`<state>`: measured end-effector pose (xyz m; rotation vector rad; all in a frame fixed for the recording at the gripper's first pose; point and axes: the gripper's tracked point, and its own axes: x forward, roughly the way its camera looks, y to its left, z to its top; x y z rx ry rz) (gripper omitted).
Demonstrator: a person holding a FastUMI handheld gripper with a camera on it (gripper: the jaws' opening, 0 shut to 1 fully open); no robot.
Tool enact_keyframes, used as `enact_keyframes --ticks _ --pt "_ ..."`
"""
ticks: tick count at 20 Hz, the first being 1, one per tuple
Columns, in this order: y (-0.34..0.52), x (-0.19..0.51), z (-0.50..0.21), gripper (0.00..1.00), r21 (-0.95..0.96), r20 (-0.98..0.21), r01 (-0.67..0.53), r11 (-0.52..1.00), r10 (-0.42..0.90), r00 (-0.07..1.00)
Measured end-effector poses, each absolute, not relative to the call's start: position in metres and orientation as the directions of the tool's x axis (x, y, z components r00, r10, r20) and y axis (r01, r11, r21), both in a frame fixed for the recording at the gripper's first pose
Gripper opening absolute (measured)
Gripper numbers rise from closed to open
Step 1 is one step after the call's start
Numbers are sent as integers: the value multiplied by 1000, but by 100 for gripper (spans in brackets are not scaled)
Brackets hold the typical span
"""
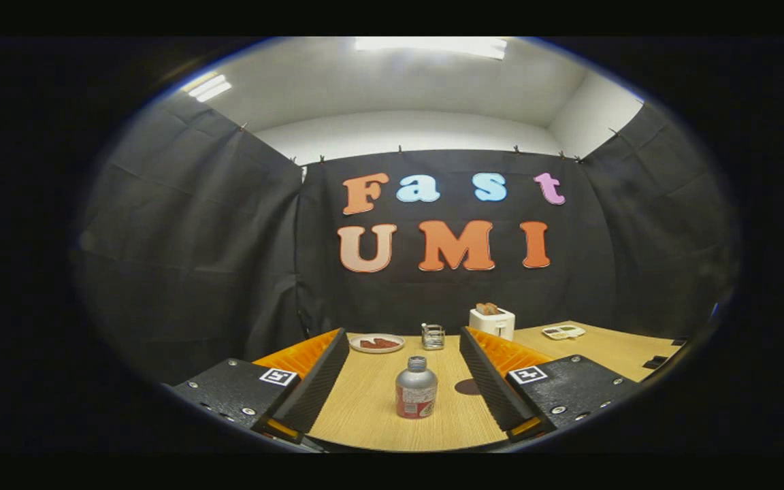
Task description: Take the bottle from table, then pour the juice into the cup, finally place the bottle on the coaster
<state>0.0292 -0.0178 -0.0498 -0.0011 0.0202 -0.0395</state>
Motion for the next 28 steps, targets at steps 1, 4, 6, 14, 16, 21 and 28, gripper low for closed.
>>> enact_keyframes --ticks 1,4,6,14,16,21,28 --pt "-18 32 -56 97 1 -25 42 999 -42 999" --pt "-20 44 -73 97 6 -37 52 999 -52 998" --pt "-25 51 -85 97 10 -45 65 998 -65 997" --pt "-34 84 -169 97 -28 -178 78 997 -81 981" --pt "-35 89 -188 97 -61 -223 74 995 -86 971" --pt "-28 102 -216 97 -48 -269 59 997 -69 961" --pt "-32 110 -245 97 -30 -331 64 998 -70 941"
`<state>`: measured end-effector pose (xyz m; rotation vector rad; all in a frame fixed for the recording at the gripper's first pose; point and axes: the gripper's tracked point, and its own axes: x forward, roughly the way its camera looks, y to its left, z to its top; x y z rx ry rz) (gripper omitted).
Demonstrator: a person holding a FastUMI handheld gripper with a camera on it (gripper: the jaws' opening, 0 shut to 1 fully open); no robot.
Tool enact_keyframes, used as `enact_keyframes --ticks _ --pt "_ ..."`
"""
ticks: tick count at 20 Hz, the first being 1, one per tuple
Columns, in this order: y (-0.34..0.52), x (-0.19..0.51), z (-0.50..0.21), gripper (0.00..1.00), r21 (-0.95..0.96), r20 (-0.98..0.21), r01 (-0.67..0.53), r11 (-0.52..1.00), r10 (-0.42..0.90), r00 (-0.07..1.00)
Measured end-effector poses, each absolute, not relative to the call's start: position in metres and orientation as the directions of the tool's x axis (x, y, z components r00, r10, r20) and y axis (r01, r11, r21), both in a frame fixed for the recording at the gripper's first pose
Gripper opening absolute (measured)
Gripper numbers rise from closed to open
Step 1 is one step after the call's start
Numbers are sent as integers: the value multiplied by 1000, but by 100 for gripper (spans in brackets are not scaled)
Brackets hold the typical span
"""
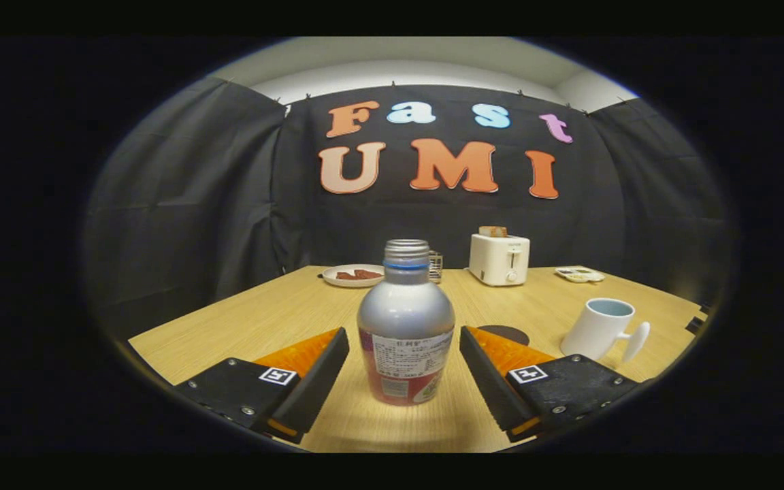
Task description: Take the bottle from table, then pour the juice into the cup, finally place the bottle on the coaster
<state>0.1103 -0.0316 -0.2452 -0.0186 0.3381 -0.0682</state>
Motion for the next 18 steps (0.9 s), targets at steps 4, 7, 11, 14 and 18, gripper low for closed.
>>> enact_keyframes --ticks 4,7,11,14,18 --pt "-28 112 -261 97 -30 -368 45 999 -53 928" --pt "-24 111 -269 97 -18 -391 31 999 -35 920" --pt "-23 113 -270 97 -13 -389 22 1000 -26 921" --pt "-21 114 -270 94 -3 -388 14 1000 -14 921" --pt "-16 112 -269 78 3 -389 -6 1000 7 921"
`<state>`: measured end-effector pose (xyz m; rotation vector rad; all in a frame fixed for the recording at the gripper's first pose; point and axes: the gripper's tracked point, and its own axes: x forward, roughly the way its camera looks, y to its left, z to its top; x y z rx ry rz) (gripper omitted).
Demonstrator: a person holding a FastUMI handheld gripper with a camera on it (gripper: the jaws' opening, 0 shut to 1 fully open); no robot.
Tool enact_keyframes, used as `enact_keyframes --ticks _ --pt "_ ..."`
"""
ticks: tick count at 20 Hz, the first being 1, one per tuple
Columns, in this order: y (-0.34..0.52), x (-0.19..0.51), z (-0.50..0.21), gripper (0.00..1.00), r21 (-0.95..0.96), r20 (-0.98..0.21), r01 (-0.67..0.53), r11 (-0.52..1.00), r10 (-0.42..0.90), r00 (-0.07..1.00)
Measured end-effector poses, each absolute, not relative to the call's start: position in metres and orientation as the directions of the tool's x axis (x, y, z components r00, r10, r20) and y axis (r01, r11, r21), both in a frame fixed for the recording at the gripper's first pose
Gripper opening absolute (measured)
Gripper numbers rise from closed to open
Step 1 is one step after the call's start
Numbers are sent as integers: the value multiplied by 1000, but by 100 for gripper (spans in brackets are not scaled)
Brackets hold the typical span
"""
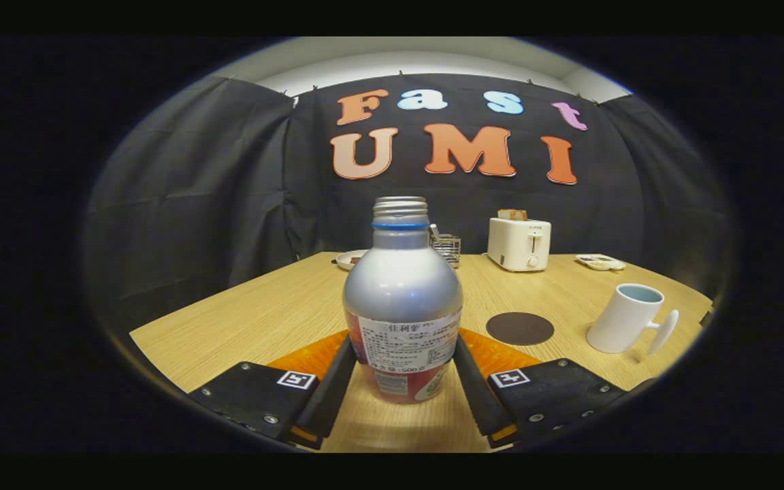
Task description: Take the bottle from table, then pour the juice into the cup, finally place the bottle on the coaster
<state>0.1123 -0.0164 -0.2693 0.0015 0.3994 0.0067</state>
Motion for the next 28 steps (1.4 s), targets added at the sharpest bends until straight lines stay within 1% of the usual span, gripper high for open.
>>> enact_keyframes --ticks 6,13,23,28 --pt "-13 108 -255 78 -4 -374 -25 1000 22 927" --pt "-31 101 -233 78 68 -341 18 998 6 940" --pt "-58 108 -205 78 232 -303 64 971 9 953" --pt "-72 127 -194 78 399 -276 93 912 23 961"
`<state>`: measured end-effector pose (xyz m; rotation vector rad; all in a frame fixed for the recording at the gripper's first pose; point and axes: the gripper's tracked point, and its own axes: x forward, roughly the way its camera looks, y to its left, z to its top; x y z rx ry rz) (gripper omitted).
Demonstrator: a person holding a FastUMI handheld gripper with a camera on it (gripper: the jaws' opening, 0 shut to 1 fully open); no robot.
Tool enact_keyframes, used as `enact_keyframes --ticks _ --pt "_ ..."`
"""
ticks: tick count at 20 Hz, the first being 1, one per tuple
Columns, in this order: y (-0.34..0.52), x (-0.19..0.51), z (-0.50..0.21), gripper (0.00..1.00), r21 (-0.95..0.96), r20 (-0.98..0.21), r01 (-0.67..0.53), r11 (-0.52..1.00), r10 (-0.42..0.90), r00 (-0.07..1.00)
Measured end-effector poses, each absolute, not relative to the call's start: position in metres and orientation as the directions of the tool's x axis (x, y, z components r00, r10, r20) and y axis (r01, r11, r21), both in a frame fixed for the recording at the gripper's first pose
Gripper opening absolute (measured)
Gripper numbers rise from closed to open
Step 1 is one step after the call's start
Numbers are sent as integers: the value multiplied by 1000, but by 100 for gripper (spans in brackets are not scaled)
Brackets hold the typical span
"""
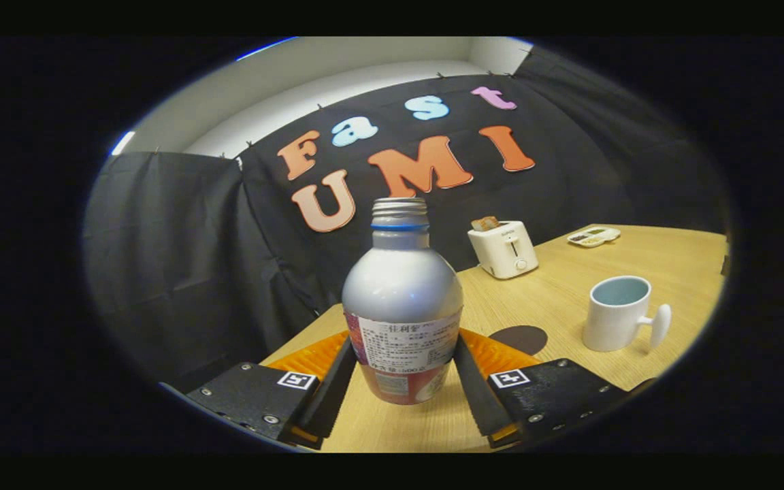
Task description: Take the bottle from table, then pour the juice into the cup, finally place the bottle on the coaster
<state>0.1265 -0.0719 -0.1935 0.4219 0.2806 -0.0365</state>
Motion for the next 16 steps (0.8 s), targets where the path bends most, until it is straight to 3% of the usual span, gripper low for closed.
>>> enact_keyframes --ticks 16 --pt "-116 136 -203 78 684 -285 234 691 -42 958"
